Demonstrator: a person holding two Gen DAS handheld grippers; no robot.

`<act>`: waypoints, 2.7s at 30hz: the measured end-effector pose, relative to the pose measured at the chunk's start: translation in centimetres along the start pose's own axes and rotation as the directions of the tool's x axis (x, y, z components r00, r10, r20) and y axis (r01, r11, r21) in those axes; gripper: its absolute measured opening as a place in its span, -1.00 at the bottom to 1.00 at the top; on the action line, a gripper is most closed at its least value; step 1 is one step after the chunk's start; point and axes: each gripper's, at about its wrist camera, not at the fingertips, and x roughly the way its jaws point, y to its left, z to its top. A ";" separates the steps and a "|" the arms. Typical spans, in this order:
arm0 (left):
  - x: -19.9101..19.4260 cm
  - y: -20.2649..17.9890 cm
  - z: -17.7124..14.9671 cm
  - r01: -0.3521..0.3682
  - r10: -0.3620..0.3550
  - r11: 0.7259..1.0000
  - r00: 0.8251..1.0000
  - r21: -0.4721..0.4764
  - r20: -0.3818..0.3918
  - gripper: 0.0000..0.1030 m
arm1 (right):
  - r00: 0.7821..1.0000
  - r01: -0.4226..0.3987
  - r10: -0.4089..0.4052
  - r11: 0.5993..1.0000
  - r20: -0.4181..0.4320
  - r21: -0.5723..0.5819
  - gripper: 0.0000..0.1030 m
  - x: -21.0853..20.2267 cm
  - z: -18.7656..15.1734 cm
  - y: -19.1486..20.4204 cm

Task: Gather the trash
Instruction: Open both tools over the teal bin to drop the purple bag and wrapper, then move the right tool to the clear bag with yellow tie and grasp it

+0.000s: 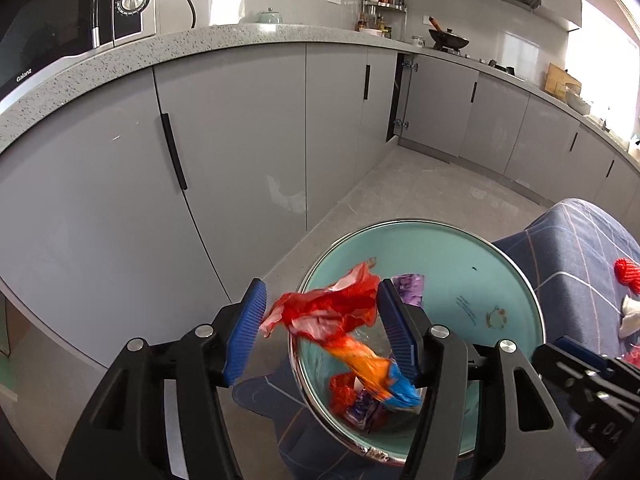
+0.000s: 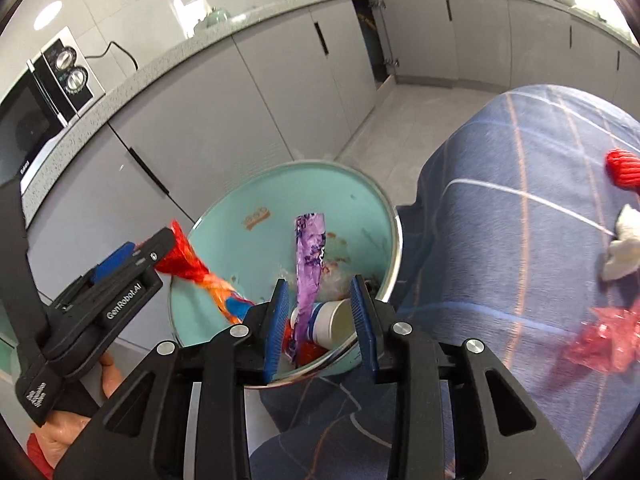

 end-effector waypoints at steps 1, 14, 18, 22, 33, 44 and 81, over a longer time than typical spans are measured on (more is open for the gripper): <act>-0.1 0.0 0.0 0.000 0.000 1.000 1.000 0.001 0.002 0.12 | 1.000 0.003 -0.003 1.000 0.009 0.003 -0.37 -0.4 -0.1 -0.1; -4.1 -1.9 -0.6 0.042 -0.044 0.998 0.998 0.041 0.049 0.34 | 0.992 0.042 -0.046 0.998 0.118 0.035 -0.31 -6.3 -0.9 -1.9; -5.5 -3.3 -0.7 0.079 -0.082 0.995 0.995 0.061 0.064 0.38 | 0.981 0.085 -0.093 0.995 0.171 0.050 -0.27 -8.7 -0.9 -2.8; -6.9 -5.1 -1.1 0.122 -0.129 0.988 0.989 0.092 0.069 0.46 | 0.972 0.102 -0.118 0.991 0.204 0.085 -0.27 -10.9 -1.4 -4.4; -9.7 -11.1 -3.3 0.242 -0.262 0.941 0.963 0.236 0.057 0.46 | 0.933 0.215 -0.270 0.948 0.236 0.235 -0.26 -16.1 -4.2 -11.5; -11.5 -16.5 -6.1 0.360 -0.389 0.859 0.921 0.364 0.006 0.52 | 0.913 0.254 -0.354 0.882 0.203 0.397 -0.15 -20.0 -8.5 -16.7; -7.5 -25.4 -6.5 0.487 -0.473 0.742 0.867 0.461 -0.155 0.58 | 0.928 0.257 -0.340 0.878 0.151 0.403 -0.70 -18.9 -9.2 -19.0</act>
